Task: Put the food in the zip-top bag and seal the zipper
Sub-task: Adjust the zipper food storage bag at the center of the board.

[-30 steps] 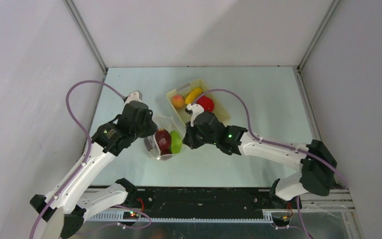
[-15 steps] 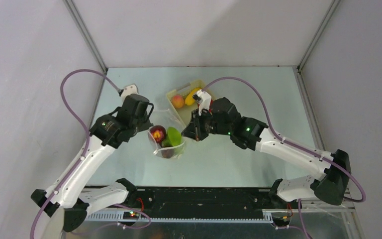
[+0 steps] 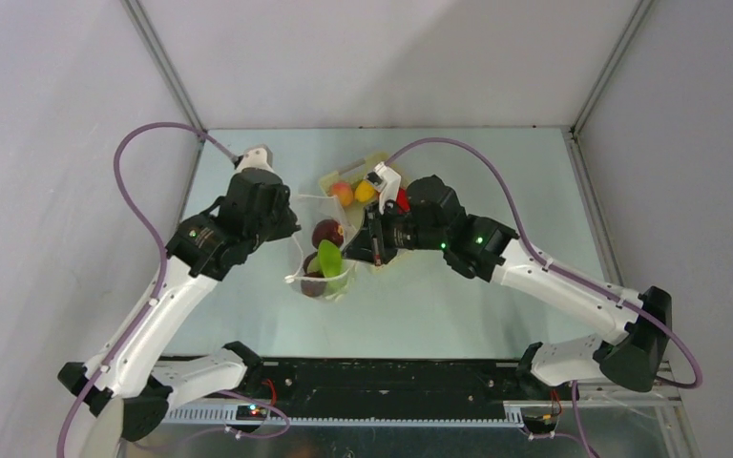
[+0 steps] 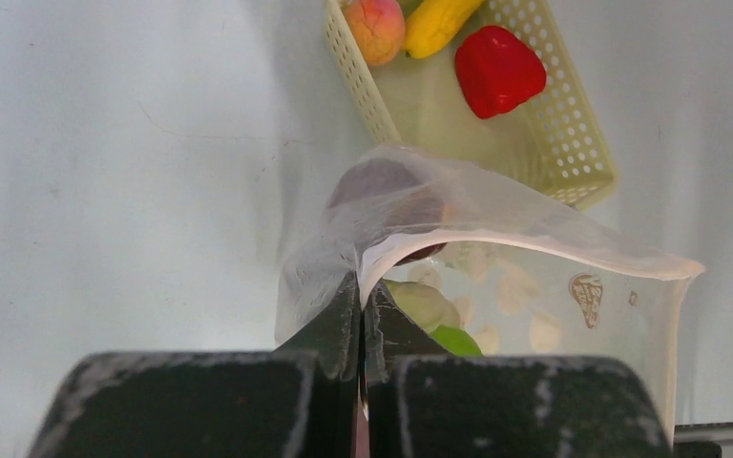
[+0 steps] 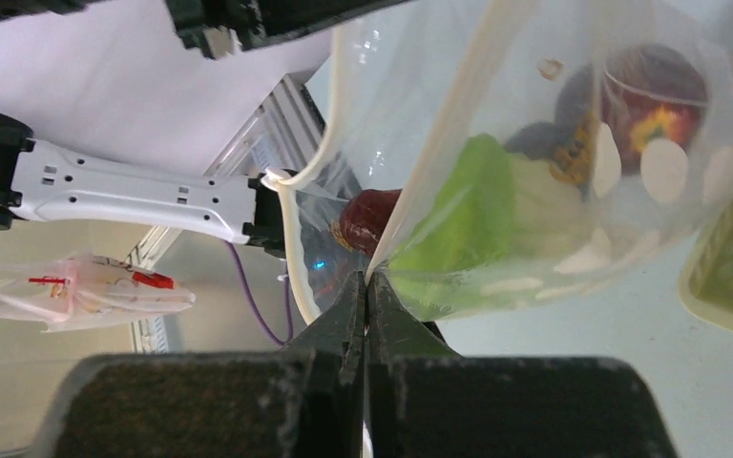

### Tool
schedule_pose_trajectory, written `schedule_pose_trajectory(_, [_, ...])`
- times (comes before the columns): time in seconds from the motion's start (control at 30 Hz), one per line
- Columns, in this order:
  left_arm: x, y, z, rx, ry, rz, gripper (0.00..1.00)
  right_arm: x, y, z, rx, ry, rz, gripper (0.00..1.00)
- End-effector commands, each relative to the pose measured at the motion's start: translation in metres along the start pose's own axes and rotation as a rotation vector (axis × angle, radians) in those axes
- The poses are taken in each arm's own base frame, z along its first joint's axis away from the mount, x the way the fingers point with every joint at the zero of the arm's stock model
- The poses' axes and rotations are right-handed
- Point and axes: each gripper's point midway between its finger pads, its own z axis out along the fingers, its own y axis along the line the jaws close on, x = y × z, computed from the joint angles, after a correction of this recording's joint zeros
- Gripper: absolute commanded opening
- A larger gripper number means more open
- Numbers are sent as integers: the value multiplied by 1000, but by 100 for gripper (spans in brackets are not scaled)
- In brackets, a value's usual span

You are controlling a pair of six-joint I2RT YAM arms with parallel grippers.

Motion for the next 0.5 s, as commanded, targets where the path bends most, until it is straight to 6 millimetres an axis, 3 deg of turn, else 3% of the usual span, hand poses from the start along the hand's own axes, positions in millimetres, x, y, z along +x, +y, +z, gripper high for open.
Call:
schedule_pose_trajectory(0.0, [-3, -9, 1, 49, -20, -1, 0, -21, 15, 3, -66, -28, 21, 0])
schedule_pose_trajectory(0.27, [9, 18, -4, -36, -25, -6, 0, 11, -24, 17, 22, 80, 102, 1])
schedule_pose_trajectory(0.4, [13, 23, -4, -53, -27, -11, 0, 27, -43, 22, 64, 121, 123, 12])
schedule_pose_trajectory(0.47, [13, 25, -4, -60, -31, -12, 0, 32, -51, 24, 83, 132, 130, 27])
